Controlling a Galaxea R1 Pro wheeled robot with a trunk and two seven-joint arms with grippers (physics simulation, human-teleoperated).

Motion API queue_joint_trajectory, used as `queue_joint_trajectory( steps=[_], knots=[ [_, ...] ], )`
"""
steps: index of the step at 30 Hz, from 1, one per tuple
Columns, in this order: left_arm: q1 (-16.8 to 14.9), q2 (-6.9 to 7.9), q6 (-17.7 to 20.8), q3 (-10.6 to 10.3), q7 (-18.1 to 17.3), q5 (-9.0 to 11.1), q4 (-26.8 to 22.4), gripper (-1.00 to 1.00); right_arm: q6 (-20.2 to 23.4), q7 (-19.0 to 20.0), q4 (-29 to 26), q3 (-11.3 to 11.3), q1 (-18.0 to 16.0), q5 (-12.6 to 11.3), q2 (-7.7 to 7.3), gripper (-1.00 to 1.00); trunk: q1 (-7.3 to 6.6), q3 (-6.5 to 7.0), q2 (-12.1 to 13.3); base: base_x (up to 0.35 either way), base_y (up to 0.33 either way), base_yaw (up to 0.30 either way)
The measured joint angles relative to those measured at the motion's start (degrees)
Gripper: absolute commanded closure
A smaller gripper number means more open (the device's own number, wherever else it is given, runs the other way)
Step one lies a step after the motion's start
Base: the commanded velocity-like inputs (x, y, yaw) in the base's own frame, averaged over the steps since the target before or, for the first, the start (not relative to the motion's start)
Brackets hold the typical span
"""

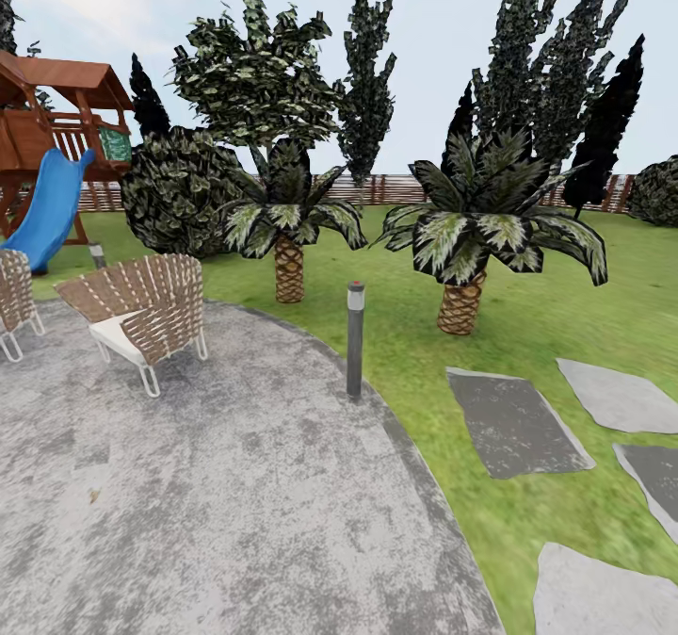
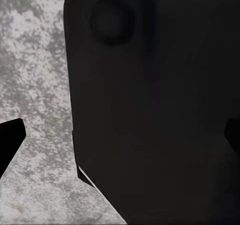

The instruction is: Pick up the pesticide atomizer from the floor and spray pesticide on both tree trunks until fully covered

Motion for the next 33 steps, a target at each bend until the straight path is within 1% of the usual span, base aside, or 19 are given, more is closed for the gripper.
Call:
queue_joint_trajectory(
  steps=[4,10,15,18,21,26,28,33],
  knots=[
    [0.2,-0.08,-0.1,0.0,0.0,0.2,-0.4,-1.00,-0.8,-0.2,-1.3,0.0,-0.1,0.0,1.28,-1.00,0.00,0.02,0.0,0.000,0.000,0.000],
    [0.2,-0.07,-0.1,0.0,0.1,0.1,-0.3,-1.00,-0.8,-0.2,-1.6,0.0,-0.1,0.0,1.29,-1.00,0.00,0.01,0.0,0.000,0.000,0.000],
    [0.1,0.51,0.0,0.2,0.6,0.1,-1.4,-1.00,-2.3,-0.2,-2.7,0.0,-0.1,0.0,1.07,-1.00,0.00,0.02,0.0,0.000,0.000,0.000],
    [-0.2,1.24,0.0,0.6,0.7,0.3,-2.4,-1.00,-3.3,-0.2,-3.7,0.0,-0.1,0.0,0.73,-1.00,0.01,0.03,0.0,0.000,0.000,0.000],
    [-0.9,2.07,0.0,0.9,0.8,0.4,-3.4,-1.00,-4.2,-0.2,-4.7,-0.1,-0.1,0.0,0.07,-1.00,0.01,0.03,0.0,0.000,0.000,0.000],
    [-2.5,3.69,-0.3,1.6,0.8,0.4,-5.0,-1.00,-5.8,-0.3,-6.3,-0.2,-0.2,0.0,-1.47,-1.00,0.01,0.03,0.0,0.000,0.000,0.000],
    [-3.2,4.25,-0.9,1.8,0.8,0.4,-5.7,-1.00,-6.4,-0.3,-7.0,-0.2,-0.3,0.0,-1.81,-1.00,0.01,0.04,0.0,0.000,0.000,0.000],
    [-4.8,4.53,-2.4,2.0,0.8,0.4,-7.4,-1.00,-8.0,-0.3,-8.6,-0.3,-1.7,0.0,-2.02,-1.00,0.01,0.04,0.0,0.000,0.000,0.000]
  ],
)
